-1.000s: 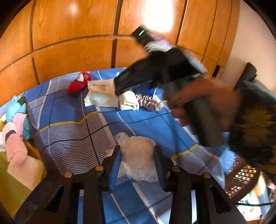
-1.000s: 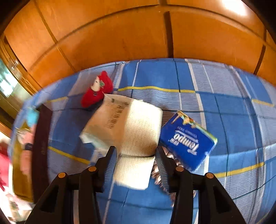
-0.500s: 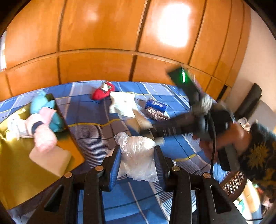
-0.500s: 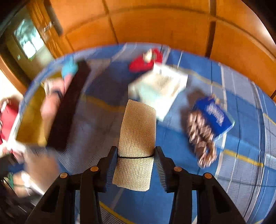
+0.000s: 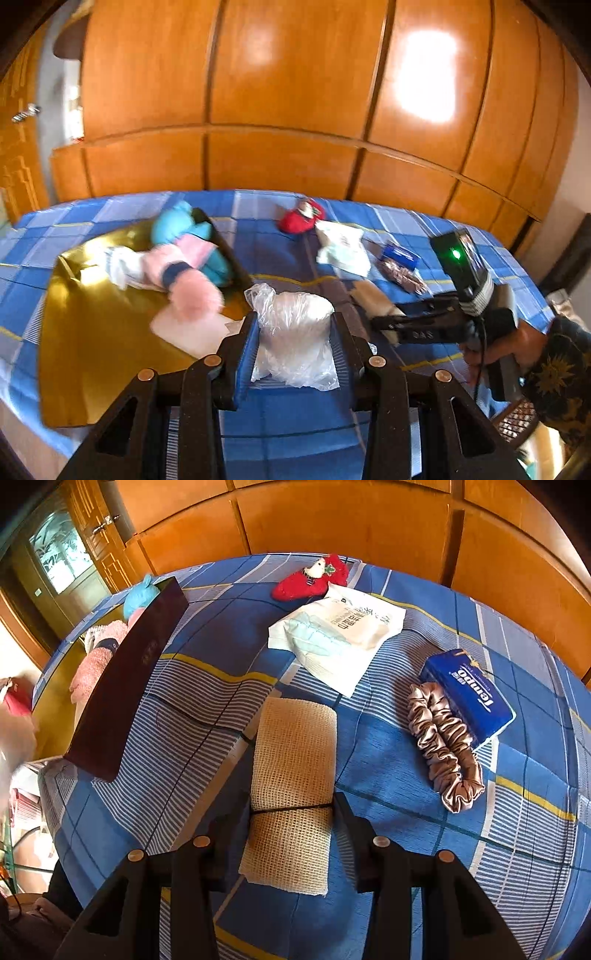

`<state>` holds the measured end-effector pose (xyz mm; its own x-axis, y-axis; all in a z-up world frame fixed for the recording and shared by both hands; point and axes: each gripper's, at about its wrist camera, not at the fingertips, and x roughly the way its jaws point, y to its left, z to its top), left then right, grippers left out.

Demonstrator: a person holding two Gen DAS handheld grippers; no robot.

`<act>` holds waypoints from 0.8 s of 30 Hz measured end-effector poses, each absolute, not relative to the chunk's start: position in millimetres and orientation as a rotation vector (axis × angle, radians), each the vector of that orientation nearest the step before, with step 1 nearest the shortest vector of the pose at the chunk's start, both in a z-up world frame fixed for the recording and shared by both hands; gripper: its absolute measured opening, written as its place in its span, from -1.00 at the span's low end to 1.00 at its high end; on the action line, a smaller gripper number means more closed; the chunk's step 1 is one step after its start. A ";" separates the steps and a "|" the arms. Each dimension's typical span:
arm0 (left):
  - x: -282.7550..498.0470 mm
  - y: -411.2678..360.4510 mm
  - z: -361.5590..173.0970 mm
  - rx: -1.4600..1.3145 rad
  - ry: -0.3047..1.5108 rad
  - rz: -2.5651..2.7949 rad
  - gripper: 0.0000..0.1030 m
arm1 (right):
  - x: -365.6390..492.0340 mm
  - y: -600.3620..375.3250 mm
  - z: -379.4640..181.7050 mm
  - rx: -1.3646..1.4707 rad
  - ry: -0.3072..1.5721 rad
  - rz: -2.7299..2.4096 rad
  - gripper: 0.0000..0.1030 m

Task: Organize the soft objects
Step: 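Carry the clear plastic bag into the gold tray and open the left tool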

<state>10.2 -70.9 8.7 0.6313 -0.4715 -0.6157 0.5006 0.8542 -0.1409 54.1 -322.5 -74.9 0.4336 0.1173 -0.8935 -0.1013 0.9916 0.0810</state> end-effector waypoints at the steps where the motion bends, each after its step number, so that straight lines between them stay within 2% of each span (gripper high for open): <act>1: 10.6 -67.5 10.5 0.047 0.684 -0.546 -0.26 | 51.5 -321.7 -74.9 0.005 1.110 0.136 -0.14; 13: 27.1 -26.0 4.7 0.009 0.719 -0.408 -0.25 | 49.7 -307.3 -77.7 -0.090 1.081 0.120 -0.16; 24: 106.9 79.2 -8.5 -0.348 0.876 -0.297 -0.25 | 47.0 -306.4 -77.6 -0.116 1.071 0.113 -0.16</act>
<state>106.9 79.2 -8.5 0.6060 -0.3913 -0.6925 0.1102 0.9035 -0.4141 47.0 -306.4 -77.6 0.4744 0.0358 -0.8796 -0.1486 0.9881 -0.0399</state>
